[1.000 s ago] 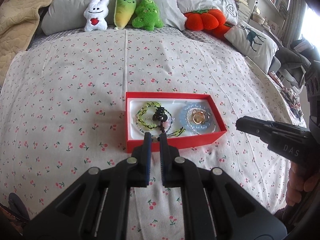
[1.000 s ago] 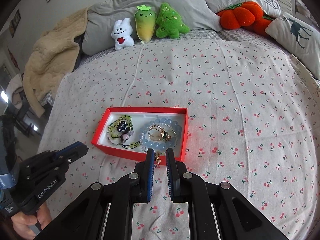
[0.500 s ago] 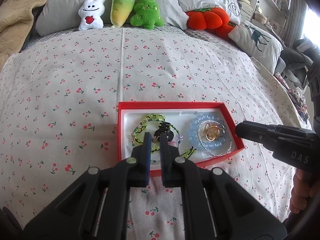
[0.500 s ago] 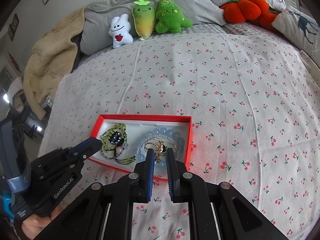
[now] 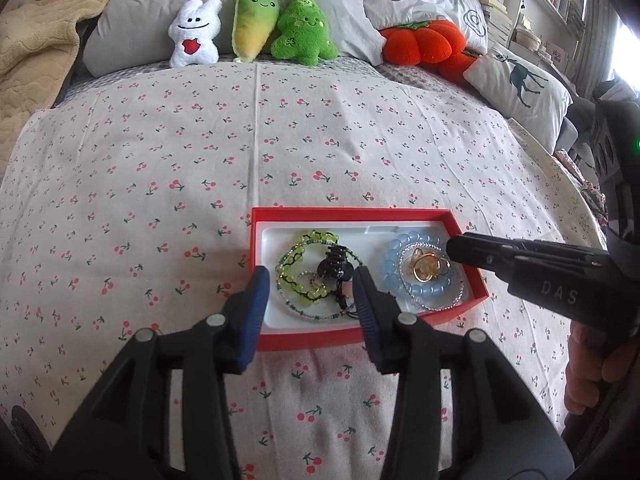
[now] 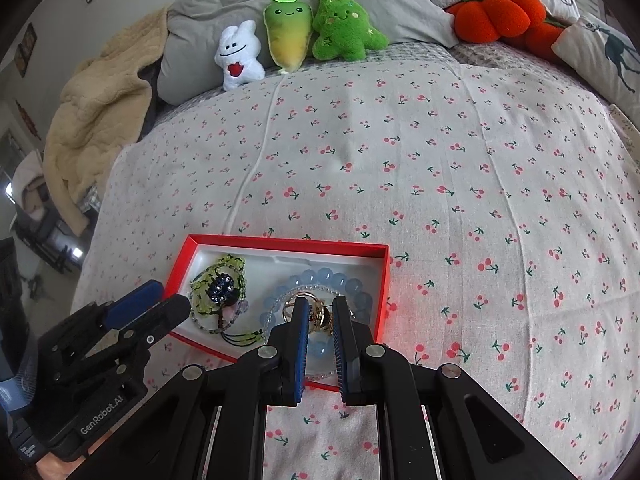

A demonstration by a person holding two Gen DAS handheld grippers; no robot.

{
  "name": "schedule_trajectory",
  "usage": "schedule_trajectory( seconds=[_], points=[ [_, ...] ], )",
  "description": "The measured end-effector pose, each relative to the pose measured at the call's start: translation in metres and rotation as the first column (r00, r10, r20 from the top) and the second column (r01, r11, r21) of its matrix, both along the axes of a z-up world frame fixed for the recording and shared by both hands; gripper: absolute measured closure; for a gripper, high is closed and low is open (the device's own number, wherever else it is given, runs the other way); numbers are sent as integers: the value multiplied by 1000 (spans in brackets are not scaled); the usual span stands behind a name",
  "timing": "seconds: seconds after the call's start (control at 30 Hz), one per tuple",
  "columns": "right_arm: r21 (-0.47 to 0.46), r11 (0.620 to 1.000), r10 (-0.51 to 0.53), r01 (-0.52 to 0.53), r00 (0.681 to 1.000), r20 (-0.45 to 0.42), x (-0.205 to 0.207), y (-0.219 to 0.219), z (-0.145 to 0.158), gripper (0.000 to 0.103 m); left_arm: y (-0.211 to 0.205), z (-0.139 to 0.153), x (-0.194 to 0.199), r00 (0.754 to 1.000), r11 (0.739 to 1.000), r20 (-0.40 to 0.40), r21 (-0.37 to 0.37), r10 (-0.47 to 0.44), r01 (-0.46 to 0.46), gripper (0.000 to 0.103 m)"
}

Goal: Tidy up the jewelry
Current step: 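Open the left gripper then the right to release the earrings, withdraw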

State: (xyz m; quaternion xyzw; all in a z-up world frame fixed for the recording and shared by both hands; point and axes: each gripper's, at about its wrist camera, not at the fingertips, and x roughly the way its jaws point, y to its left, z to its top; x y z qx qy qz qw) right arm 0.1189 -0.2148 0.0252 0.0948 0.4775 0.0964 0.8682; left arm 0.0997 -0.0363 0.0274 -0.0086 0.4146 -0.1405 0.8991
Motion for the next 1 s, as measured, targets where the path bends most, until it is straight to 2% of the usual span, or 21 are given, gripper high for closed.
schedule_trajectory(
  seconds=[0.13,0.23,0.53,0.7,0.8,0.87,0.93,1.0],
  points=[
    [-15,1000,16,-16,1000,17,5,10,5,91,6,2,-5,1000,999,-15,34,20,-20,53],
    [-24,999,36,-36,999,33,8,22,8,91,13,2,-9,999,999,-18,43,33,-32,45],
    [-65,996,68,-66,997,27,12,45,1,90,28,-6,-9,996,996,-57,62,67,-63,39],
    [-59,996,74,-72,997,35,10,48,5,88,31,-7,-12,994,993,-58,85,89,-84,20],
    [-85,994,67,-64,997,34,4,48,10,86,32,-9,-17,992,990,-70,104,101,-94,10],
    [-102,993,71,-66,997,38,-3,47,13,76,34,-10,-21,990,988,-81,114,117,-107,4],
    [-117,992,58,-53,998,40,-11,44,16,28,36,-11,-26,987,986,-99,122,127,-115,2],
    [-117,993,39,-30,996,76,-22,39,22,25,37,-12,-32,983,985,-120,122,139,-124,1]
  ],
)
